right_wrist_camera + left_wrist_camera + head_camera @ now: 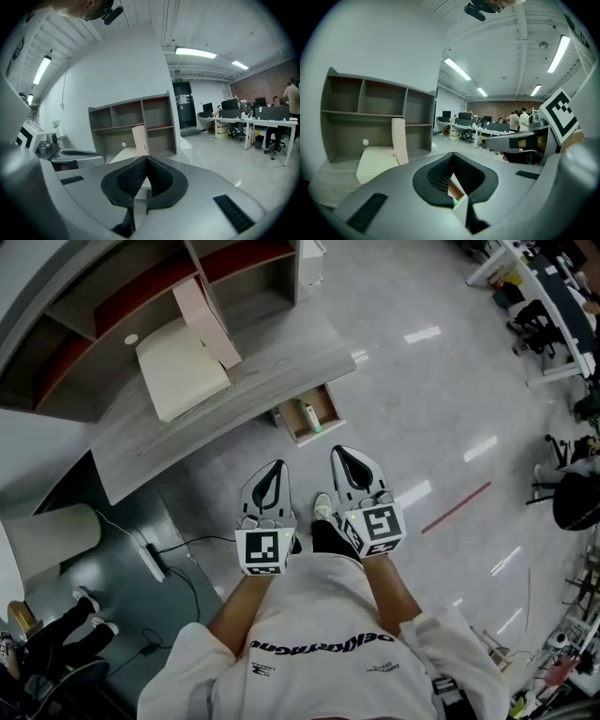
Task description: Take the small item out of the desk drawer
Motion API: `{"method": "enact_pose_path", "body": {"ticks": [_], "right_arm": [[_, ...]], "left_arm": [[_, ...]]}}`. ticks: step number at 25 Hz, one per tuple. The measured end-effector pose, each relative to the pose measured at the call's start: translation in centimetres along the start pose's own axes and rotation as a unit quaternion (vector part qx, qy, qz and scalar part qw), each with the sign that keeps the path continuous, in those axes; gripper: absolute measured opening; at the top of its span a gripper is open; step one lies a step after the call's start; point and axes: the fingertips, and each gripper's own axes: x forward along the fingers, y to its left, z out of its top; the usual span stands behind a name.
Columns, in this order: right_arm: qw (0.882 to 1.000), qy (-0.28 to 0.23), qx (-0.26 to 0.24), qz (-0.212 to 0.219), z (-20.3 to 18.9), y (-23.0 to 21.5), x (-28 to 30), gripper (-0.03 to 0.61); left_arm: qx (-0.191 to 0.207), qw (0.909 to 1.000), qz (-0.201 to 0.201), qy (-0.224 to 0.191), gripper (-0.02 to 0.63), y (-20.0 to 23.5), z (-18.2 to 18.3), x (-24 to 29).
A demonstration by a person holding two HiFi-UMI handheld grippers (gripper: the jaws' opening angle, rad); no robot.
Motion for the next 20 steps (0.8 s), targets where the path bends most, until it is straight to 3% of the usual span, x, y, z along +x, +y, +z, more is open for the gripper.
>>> {"method": "enact_pose_path", "body": {"ticks": [7,14,20], "right_arm": [[0.999,0.041,0.008,0.018,-3.9,-3.0,3.8,0.028],[0.996,0.086,0.02,0.022,-9.9,-5.3,7.5,0.028],[0.992,0.122,-0.002,0.022,-15.7,-6.7,11.3,0.028]], "left_arm": [[-0.02,0.9993,0.028,0.014,0.015,0.0,-2.3,3.9],[-0.037,0.9975,0.033,0.049,0.015,-0.3,-7.9,6.4],[-0.053,0.9952,0.042,0.072,0.015,0.6,-12.9,8.9]]}}
